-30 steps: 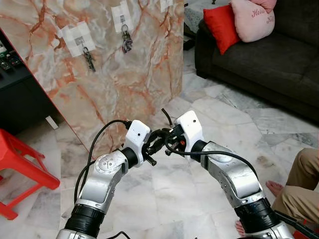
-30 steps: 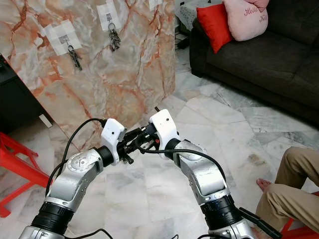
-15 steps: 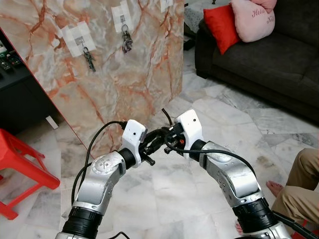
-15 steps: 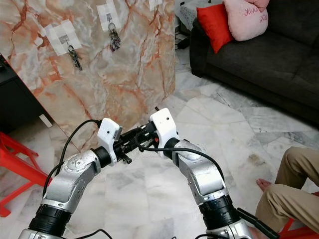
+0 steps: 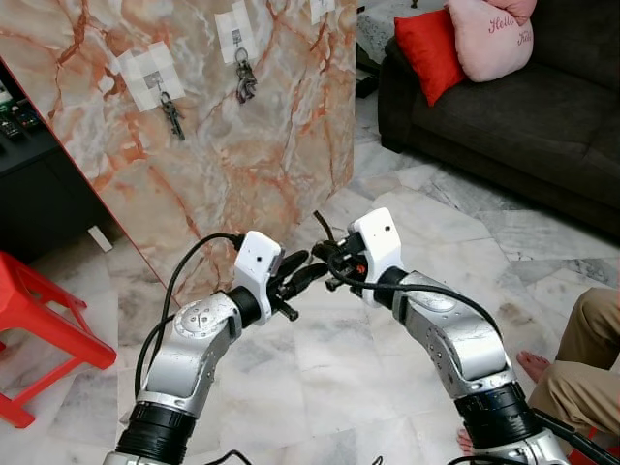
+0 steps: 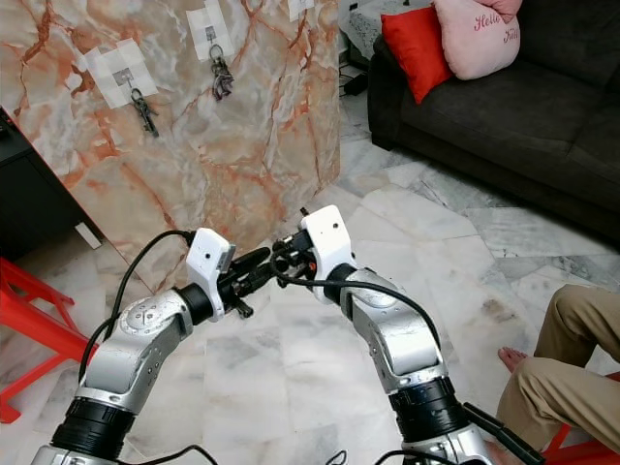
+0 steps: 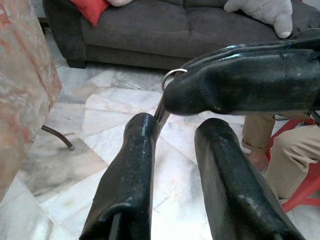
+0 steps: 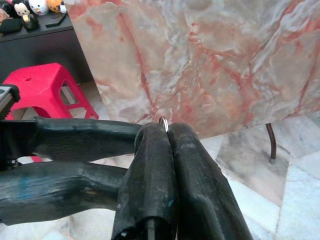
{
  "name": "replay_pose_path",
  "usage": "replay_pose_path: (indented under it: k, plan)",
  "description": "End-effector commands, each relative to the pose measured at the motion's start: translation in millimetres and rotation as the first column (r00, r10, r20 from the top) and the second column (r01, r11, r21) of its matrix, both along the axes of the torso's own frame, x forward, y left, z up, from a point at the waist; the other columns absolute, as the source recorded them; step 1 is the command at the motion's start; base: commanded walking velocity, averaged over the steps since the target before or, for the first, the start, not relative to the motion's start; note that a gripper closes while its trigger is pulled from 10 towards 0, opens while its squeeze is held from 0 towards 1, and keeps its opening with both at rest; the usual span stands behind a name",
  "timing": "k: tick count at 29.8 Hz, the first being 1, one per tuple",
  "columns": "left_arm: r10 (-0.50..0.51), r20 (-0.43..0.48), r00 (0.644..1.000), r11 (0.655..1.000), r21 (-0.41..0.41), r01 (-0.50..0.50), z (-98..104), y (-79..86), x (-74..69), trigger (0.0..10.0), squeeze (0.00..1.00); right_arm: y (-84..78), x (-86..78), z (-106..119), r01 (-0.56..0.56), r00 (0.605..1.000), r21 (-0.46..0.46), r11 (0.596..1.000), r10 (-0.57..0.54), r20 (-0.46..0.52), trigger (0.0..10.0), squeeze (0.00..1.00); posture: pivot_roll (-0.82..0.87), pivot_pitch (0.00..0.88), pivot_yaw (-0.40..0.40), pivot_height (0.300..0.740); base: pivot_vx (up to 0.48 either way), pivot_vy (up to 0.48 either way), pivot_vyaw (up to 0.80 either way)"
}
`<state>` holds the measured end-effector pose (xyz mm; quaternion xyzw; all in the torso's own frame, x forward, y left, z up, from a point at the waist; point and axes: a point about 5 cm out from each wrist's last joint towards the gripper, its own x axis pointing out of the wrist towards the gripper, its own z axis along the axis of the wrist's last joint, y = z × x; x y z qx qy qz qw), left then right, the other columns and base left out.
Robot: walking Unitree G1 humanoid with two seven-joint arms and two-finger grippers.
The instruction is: Hang keys on a hook
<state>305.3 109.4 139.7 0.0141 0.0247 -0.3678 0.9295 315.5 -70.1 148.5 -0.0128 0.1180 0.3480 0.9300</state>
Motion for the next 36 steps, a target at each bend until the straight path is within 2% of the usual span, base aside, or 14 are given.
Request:
replay_pose_path:
  k: [1,7,12,23,36]
  plan:
    - [-0.019,-0.002,1.0,1.0,0.011,0.019,1,-3.3,-2.4,10.0,0.0,8.0,-2.3,2,-0.028,1.0,0.015,0.999,0.028,-0.009,10.0,0.0,-0.05,0.079,0.029,0.74,0.0,0.0,0.0]
    - [0.023,0.016,1.0,1.0,0.01,-0.023,2,-1.5,-0.7,10.0,0.0,17.3,-6.8,1,-0.057,0.998,0.028,0.998,0.057,-0.024,10.0,0.0,-0.05,0.081,0.026,0.74,0.0,0.0,0.0]
    - [0.058,0.026,0.998,0.998,0.007,-0.058,3,2.1,1.9,10.0,0.0,17.5,-6.9,1,-0.058,0.998,0.028,0.998,0.059,-0.024,10.0,0.0,-0.05,0.081,0.026,0.74,0.0,0.0,0.0]
    - [0.122,0.058,0.991,0.989,0.074,-0.126,2,15.6,6.3,10.0,0.0,6.9,-1.9,4,-0.023,1.0,0.008,1.0,0.023,-0.01,10.0,0.0,-0.05,0.081,0.027,0.74,0.0,0.0,0.0]
    - [0.075,0.062,0.995,0.994,0.071,-0.08,1,9.4,3.7,10.0,0.0,10.9,-2.4,2,-0.03,0.999,0.02,0.999,0.03,-0.018,10.0,0.0,-0.05,0.08,0.026,0.74,0.0,0.0,0.0]
